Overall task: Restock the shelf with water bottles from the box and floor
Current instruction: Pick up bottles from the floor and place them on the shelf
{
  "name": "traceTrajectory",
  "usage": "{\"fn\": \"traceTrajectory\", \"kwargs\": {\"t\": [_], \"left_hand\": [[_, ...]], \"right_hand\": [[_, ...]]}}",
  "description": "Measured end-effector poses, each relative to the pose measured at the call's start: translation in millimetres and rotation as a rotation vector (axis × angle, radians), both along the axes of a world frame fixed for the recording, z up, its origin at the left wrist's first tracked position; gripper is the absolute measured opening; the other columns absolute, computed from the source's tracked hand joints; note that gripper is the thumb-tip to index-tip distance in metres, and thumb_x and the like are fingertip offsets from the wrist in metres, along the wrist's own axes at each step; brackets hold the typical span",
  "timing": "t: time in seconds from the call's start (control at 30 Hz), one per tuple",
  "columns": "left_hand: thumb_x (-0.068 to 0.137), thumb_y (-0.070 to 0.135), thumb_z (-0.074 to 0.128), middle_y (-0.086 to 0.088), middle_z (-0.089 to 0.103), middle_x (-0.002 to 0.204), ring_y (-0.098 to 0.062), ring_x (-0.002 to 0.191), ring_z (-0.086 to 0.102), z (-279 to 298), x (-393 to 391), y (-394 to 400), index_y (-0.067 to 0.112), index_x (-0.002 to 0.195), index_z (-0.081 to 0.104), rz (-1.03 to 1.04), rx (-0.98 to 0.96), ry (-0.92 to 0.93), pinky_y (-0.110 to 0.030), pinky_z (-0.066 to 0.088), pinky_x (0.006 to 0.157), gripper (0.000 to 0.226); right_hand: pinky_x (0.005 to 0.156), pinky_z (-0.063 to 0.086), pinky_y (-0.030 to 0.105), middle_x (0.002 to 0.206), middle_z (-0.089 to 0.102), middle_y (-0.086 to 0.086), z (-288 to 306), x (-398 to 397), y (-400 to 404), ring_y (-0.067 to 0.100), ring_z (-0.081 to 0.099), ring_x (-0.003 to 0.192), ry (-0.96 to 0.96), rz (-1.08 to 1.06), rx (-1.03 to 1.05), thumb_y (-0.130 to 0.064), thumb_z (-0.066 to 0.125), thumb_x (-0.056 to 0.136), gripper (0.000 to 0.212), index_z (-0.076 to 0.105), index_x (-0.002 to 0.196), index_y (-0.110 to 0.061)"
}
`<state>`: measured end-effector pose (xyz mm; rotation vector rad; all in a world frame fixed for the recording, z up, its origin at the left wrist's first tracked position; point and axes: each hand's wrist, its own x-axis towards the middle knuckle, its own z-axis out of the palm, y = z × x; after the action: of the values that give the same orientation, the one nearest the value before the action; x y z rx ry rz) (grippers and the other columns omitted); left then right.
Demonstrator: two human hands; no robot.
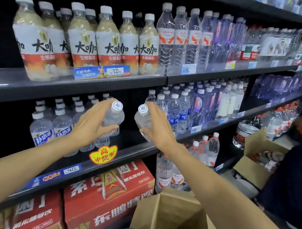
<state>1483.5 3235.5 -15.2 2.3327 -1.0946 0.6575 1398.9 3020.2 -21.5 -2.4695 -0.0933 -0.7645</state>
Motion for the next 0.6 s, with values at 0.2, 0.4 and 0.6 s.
{"fn": "traceTrajectory", "kwargs": {"t": [0.2,0.4,0.6], "left_hand": [[0.080,0.042,0.072,-0.001,0.041,0.139,-0.016,0.130,0.034,-19.3,34.6,-17.1,0.029,0.144,0.028,0.001,-0.053,0.140,-0.032,0.036,0.097,0.079],[0.075,0.042,0.076,-0.002,0.060,0.113,-0.023,0.100,0.055,-37.8,70.0,-36.9,0.025,0.134,0.035,0.067,0.005,0.095,-0.030,0.035,0.068,0.074],[0.073,0.041,0.078,0.007,0.048,0.070,-0.006,0.058,0.044,-44.8,98.9,-53.0,0.025,0.123,0.036,0.143,0.054,0.130,-0.024,0.025,0.044,0.067]], "right_hand": [[0.079,0.048,0.039,0.117,0.053,-0.007,-11.1,43.1,-7.3,0.021,0.049,0.107,0.003,-0.051,0.080,-0.011,0.077,0.075,0.065,0.035,0.120,-0.031],[0.081,0.049,0.044,0.111,0.055,-0.004,-36.7,78.8,-11.8,0.022,0.053,0.100,0.040,-0.016,0.219,-0.011,0.078,0.075,0.062,0.036,0.117,-0.030],[0.078,0.053,0.042,0.110,0.054,-0.005,-53.7,99.4,-11.0,0.019,0.057,0.092,0.086,-0.038,0.226,-0.010,0.079,0.076,0.063,0.036,0.119,-0.027]]}}
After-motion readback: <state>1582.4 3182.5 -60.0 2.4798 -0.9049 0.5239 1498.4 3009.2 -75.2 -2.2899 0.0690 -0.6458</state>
